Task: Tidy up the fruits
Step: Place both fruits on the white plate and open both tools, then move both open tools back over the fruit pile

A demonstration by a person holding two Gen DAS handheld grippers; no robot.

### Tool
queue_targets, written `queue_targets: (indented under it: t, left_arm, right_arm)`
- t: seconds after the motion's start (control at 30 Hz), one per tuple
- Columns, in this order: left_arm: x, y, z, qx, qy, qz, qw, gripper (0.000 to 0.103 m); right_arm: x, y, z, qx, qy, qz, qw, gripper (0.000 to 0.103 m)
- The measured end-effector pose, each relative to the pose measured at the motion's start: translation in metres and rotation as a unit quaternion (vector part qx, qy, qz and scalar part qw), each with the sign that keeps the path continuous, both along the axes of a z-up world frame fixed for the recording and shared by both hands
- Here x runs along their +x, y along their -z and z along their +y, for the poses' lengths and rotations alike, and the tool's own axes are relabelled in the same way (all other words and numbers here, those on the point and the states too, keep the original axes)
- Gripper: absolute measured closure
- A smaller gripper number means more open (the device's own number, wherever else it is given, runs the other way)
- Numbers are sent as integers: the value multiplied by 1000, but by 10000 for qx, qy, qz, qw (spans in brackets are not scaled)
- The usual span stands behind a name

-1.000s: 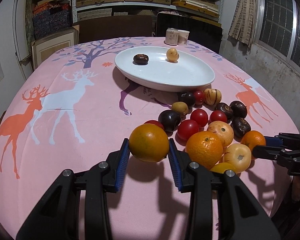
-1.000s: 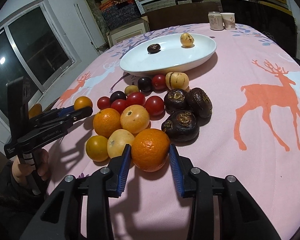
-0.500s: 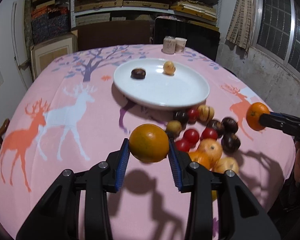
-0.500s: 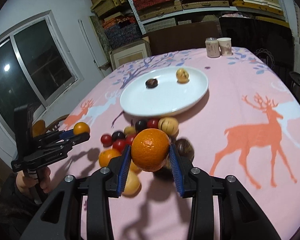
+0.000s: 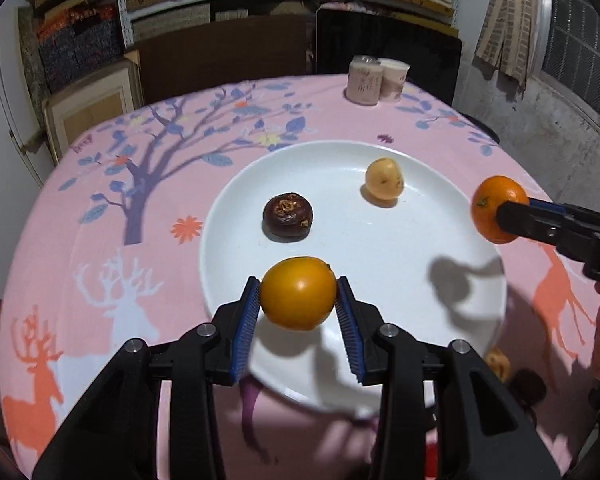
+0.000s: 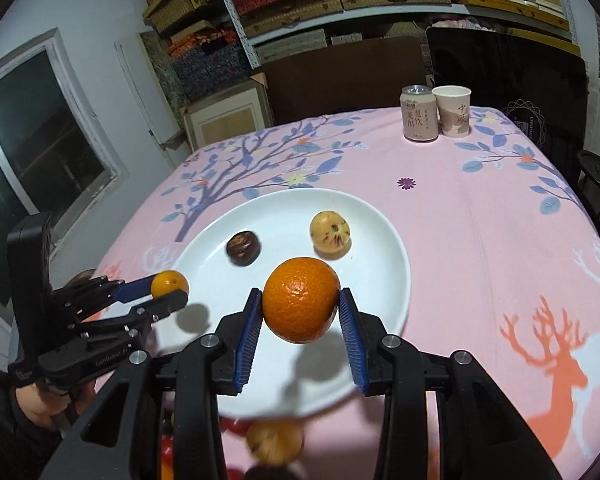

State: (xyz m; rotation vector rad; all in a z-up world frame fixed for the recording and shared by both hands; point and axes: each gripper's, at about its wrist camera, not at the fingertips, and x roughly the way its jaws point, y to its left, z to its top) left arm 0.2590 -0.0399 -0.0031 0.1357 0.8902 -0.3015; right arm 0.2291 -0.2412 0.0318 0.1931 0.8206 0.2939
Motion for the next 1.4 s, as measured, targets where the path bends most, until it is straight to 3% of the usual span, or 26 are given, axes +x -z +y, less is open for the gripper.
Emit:
queue_targets:
  t: [0.23, 0.33, 0.37, 0.43, 0.57, 0.63, 0.7, 0.97, 1.03, 1.4]
  left_arm:
    - [36, 24, -12, 196, -27, 206, 9996, 65]
    - [30, 18, -11, 158, -34, 154, 9998, 60]
    - [26, 14, -10, 139, -43, 92, 9999, 57]
    - [10, 0, -4, 57, -79, -106, 9999, 44]
    - [-37, -27, 6, -57, 51, -417, 9991, 43]
    - [-67, -32, 10, -50, 126, -530, 9985, 34]
    - [-95, -33, 13, -5, 164, -616, 9980, 33]
    - [-193, -10, 25, 52, 273, -570, 9980, 33]
    - [-213, -1, 27, 72, 250, -552, 9981, 29]
    - [-260, 24, 8, -43, 457, -367, 9983, 23]
  right_arm:
    - [51, 33, 12, -304, 94, 270, 9991, 62]
    - [44, 24, 7, -297, 239, 11, 9993, 46]
    - [39, 19, 4, -268, 264, -91, 9992, 45]
    - [25, 6, -2, -202, 266, -266, 9991, 45]
    - [-21, -17, -9, -161, 254, -543, 9981, 43]
    - [-49, -20, -12, -49, 174, -588, 9981, 40]
    - [-78, -17, -15, 59, 148, -557, 9983, 39]
    - [-169, 12, -16, 301, 343, -435, 9980, 34]
    - [-182, 19, -13, 293, 317, -319, 9986, 34]
    - [-230, 16, -9, 137, 557, -456, 9973, 25]
